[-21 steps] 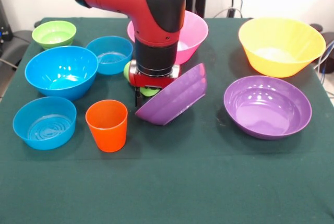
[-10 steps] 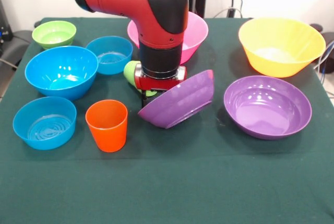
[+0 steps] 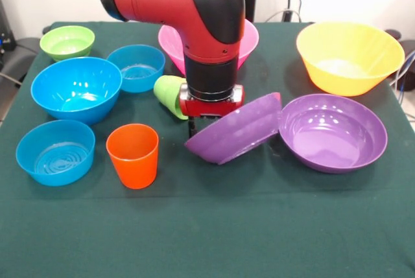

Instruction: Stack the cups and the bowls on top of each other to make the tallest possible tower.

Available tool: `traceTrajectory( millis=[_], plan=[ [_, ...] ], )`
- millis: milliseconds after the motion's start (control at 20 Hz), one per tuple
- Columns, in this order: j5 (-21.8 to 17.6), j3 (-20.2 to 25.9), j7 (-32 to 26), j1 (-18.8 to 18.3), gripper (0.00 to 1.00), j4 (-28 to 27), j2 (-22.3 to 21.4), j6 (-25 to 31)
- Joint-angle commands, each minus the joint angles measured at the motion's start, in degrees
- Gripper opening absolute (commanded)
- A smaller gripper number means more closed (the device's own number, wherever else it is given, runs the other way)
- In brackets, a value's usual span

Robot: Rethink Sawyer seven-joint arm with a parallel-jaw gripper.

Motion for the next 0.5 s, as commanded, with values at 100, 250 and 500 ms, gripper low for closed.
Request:
traceTrajectory(
  millis=[100,250,500],
  plan=[
    [-3.03,10.27,2.70,-0.40,1.00,3.43,3.98,-5.30],
    [-2.82,8.43,3.69,0.94,1.00,2.70,3.75,-3.91],
    [-2.75,4.29,3.97,3.66,1.00,0.37,3.40,1.23]
  ],
)
